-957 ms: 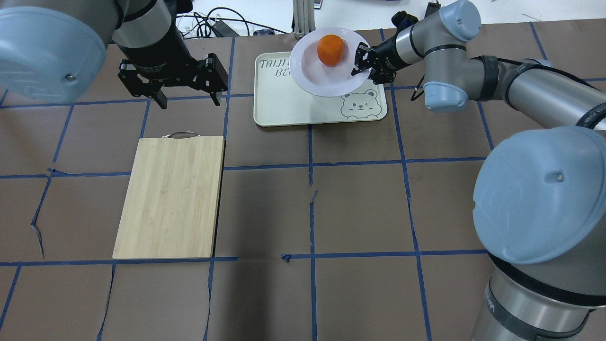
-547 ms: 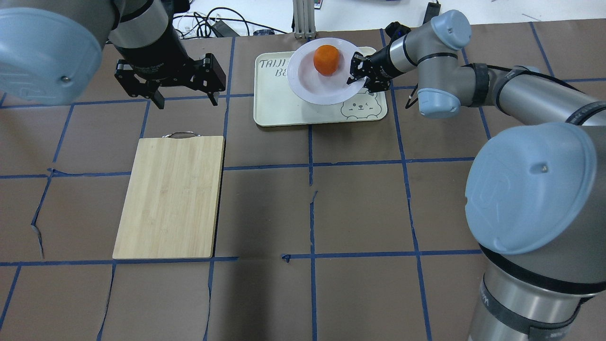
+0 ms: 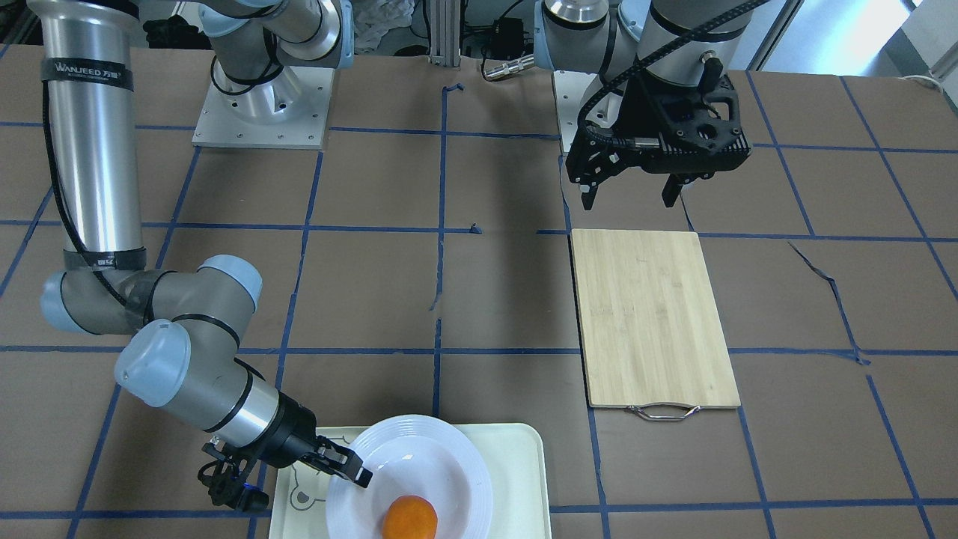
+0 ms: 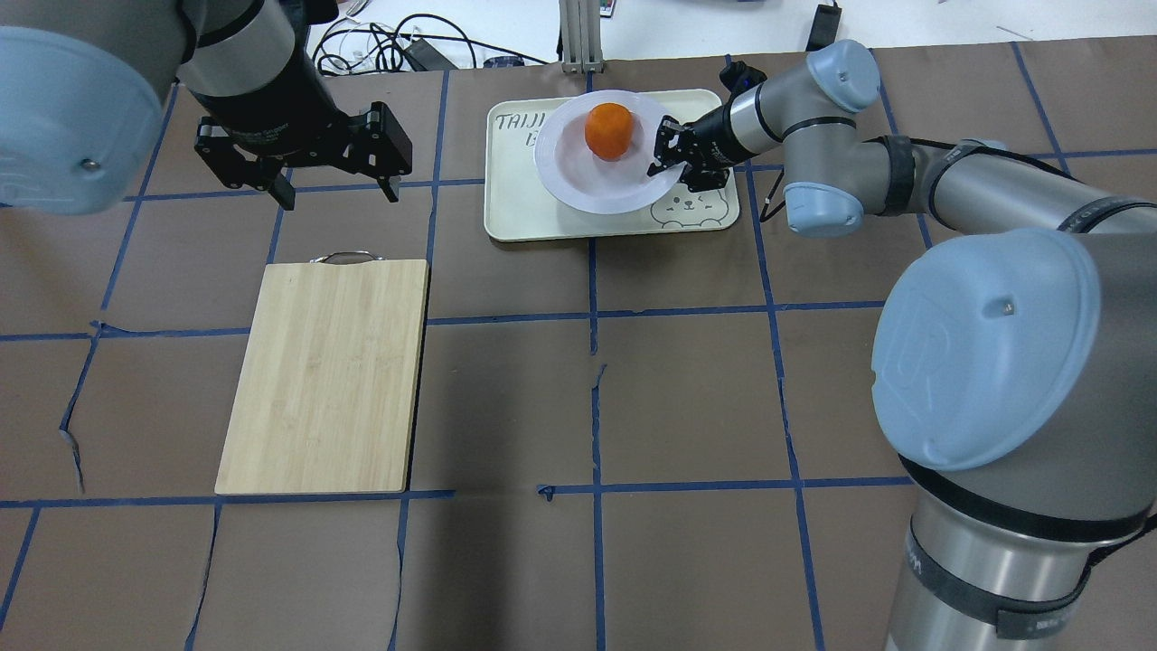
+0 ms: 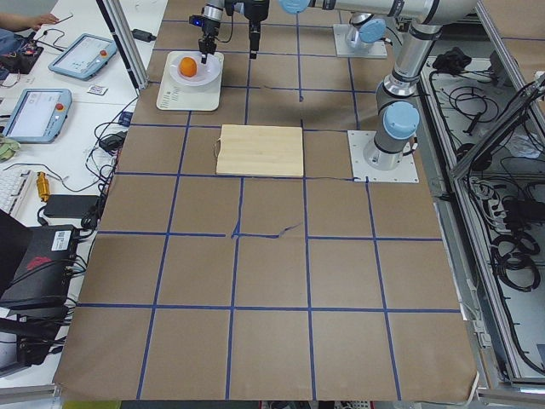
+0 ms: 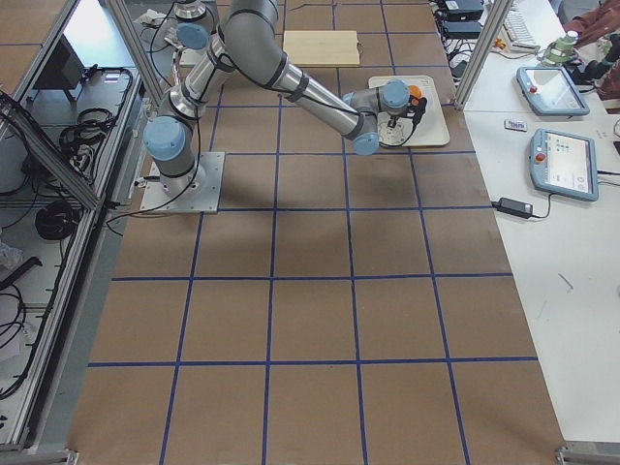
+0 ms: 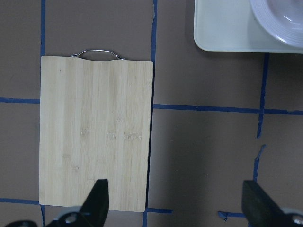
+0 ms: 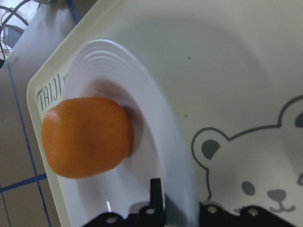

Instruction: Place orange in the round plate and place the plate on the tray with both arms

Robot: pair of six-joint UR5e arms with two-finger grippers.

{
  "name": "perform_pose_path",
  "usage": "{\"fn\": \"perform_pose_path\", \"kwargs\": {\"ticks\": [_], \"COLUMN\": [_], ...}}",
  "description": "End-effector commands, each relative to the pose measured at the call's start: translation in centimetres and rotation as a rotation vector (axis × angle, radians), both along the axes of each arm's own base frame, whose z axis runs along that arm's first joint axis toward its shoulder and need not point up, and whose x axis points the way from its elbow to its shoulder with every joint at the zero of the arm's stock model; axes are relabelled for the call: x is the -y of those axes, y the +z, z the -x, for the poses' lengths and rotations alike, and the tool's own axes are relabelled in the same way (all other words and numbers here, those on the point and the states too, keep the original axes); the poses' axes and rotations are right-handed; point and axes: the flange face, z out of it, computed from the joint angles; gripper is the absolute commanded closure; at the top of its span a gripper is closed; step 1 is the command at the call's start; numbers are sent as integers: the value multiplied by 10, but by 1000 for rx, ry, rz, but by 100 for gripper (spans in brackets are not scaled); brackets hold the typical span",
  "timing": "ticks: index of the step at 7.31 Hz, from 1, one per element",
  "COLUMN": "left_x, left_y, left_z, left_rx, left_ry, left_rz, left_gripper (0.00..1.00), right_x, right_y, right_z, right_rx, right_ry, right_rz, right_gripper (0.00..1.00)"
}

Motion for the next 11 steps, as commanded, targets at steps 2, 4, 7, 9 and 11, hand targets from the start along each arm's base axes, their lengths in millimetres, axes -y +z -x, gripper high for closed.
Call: {"fn": "perform_pose_path", "kwargs": {"ticks": [2,4,7,9,11], "left_x": [1,1,3,3,2], "left_y": [0,0,5,4,5], "left_z": [-5,-4,-7,-6,-6], "left_rx": [-2,-7,-11,-10,-6], "left_ry": [9,11,17,15,14], "left_rz": [0,1,10,7,4], "left_gripper": [0,0,0,0,0], "right_x": [-1,9,33,50,32], "right_y": [-3,21,70,119,182], "right_z": [0,9,28,35,45], "right_rx": [5,-20,-176,-241,-452], "right_ry": [0,-2,125,134,161], "right_rz": [-11,45,98,20,-142], "right_gripper": [58,46,43,42,42]}}
